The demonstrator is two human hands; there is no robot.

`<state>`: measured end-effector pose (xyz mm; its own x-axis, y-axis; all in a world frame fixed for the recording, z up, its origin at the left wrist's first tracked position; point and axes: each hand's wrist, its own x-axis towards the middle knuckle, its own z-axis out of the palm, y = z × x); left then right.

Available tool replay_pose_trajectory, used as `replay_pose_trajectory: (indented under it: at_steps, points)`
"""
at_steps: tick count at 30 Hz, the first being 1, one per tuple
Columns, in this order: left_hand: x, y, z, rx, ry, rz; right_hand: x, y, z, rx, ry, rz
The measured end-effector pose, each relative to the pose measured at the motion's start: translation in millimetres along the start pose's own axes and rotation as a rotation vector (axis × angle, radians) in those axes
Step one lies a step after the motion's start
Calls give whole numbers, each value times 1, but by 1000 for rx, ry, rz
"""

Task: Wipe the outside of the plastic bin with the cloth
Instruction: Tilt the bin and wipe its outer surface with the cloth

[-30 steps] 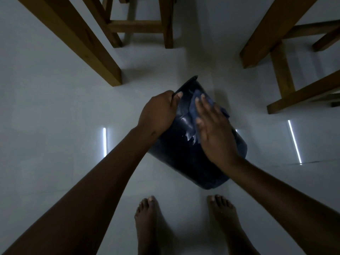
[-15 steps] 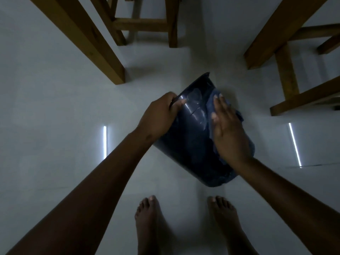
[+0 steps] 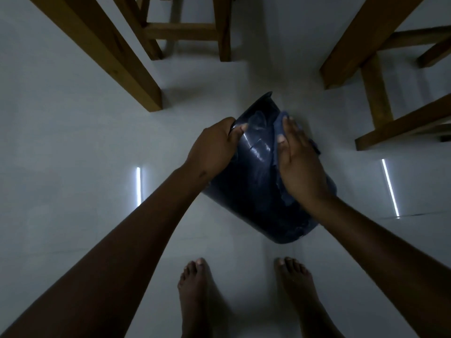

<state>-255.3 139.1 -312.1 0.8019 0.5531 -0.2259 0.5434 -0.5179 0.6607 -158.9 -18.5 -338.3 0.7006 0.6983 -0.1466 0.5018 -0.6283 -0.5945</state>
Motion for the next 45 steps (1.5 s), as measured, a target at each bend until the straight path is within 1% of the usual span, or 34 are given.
replay_pose_trajectory:
  at_steps: [1,2,3,4,6,8,10,11,14,15,16,18,20,23,25,29,31,32,33,35,37,39,40,43,44,45]
  points:
    - [0,0,0,2,5,-5,3,3,-1,49,5,53]
    - [-1,0,1,4,4,-13,-2,1,0,20,23,62]
    - [-1,-2,1,4,-1,-23,-13,-4,4,-60,44,29]
    - [-1,-4,1,-2,-6,-32,-28,-9,11,-165,56,-49]
    - [-1,-7,2,-34,-12,-45,-59,-19,28,-327,-11,-202]
    - [0,-6,2,-64,-16,-47,-67,-19,34,-400,-52,-294]
    - [0,-1,2,-53,-24,-27,-49,-14,26,-334,-18,-271]
    - [1,1,1,-36,-28,-15,-37,-12,21,-271,13,-224]
    - [0,1,1,-32,-24,-22,-7,2,8,20,58,-16]
    - [-1,0,0,-40,-24,-34,-8,5,8,47,69,9]
    - [-2,-1,0,-48,-28,-43,-14,5,9,13,77,1]
    - [-2,-4,1,-63,-37,-56,-38,4,17,-172,79,-80]
    - [-1,-5,1,-62,-38,-59,-63,0,28,-335,30,-171]
    - [1,0,0,-63,-43,-52,-68,-8,34,-412,-28,-288]
    - [0,2,-1,-109,-44,-39,-52,-11,26,-340,-19,-271]
    - [-18,-10,-3,-178,-76,-98,-10,-1,3,-143,34,-125]
    - [-23,-15,-2,-158,-67,-98,-1,4,-1,-47,66,-51]
    - [-22,-14,-1,-135,-44,-85,-4,3,-1,-38,86,-26]
    - [-20,-12,0,-115,-16,-72,-13,0,2,-82,104,-21]
    - [-15,-4,1,-88,33,-42,-42,-5,13,-236,116,-80]
    - [-13,1,3,-55,49,-16,-67,-7,24,-322,68,-186]
    - [-14,1,2,-49,37,-9,-66,-1,24,-311,2,-267]
    - [-13,1,1,-58,29,-14,-56,1,20,-254,3,-262]
    - [-11,3,-2,-74,19,-11,-15,6,3,59,21,-41]
    - [-11,3,-1,-72,17,-12,-8,9,0,112,26,15]
    - [-12,3,-1,-69,13,-21,-10,8,0,87,34,23]
